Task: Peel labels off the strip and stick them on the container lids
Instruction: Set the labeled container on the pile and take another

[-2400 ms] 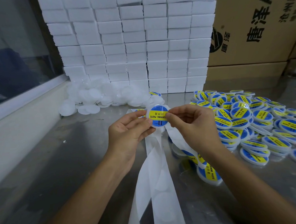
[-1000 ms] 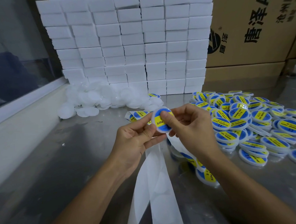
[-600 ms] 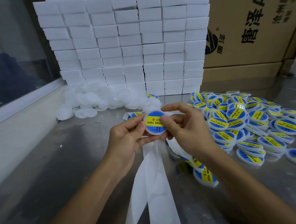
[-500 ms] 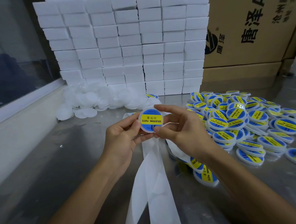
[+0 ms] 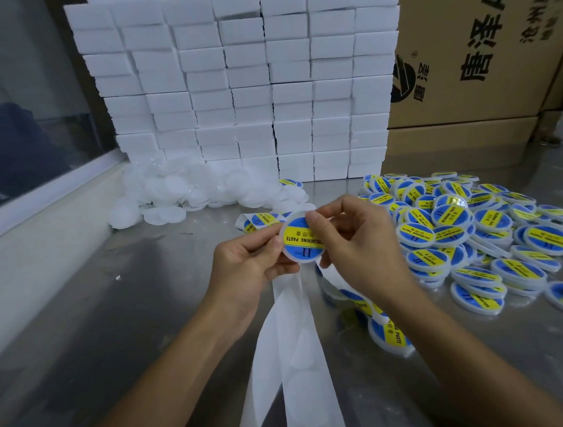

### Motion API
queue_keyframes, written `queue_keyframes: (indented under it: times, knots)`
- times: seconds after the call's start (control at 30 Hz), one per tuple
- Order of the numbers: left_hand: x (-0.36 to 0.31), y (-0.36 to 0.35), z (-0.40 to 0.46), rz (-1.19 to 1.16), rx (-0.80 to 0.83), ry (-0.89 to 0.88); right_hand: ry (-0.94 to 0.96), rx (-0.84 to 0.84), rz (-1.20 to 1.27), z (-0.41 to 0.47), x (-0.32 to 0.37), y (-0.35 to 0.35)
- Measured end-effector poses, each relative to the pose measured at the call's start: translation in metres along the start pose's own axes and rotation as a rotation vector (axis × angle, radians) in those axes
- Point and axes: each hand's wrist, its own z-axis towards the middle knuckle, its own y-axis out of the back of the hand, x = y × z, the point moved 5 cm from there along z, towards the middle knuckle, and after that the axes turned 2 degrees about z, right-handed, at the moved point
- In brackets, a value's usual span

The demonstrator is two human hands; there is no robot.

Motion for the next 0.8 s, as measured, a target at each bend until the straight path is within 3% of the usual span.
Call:
queue_keyframes:
  times: [0.2, 0.3, 0.4, 0.6, 0.7, 0.8]
  knots:
    - [-0.002, 0.004, 0.003, -0.079, -0.076, 0.010, 0.285, 0.186, -0.402, -0.005, 0.007, -0.008]
    - [-0.002, 0.003, 0.002, -0.012, -0.074, -0.011, 0.334, 0.132, -0.436, -0.003, 0.008, -0.003]
    - [0.001, 0.009, 0.002, 0.230, -0.175, -0.084, 0.305, -0.009, -0.509, 0.003, 0.003, 0.014]
    - [0.020, 0.023, 0.004, 0.631, -0.282, -0.028, -0.038, -0.294, -0.795, 0.021, -0.037, 0.071]
    - [0.025, 0.022, 0.004, 0.605, -0.238, 0.025, -0.296, -0.278, -0.985, 0.022, -0.062, 0.093]
    - [0.027, 0.020, 0.004, 0.624, -0.241, 0.034, -0.429, -0.237, -1.027, 0.018, -0.073, 0.096]
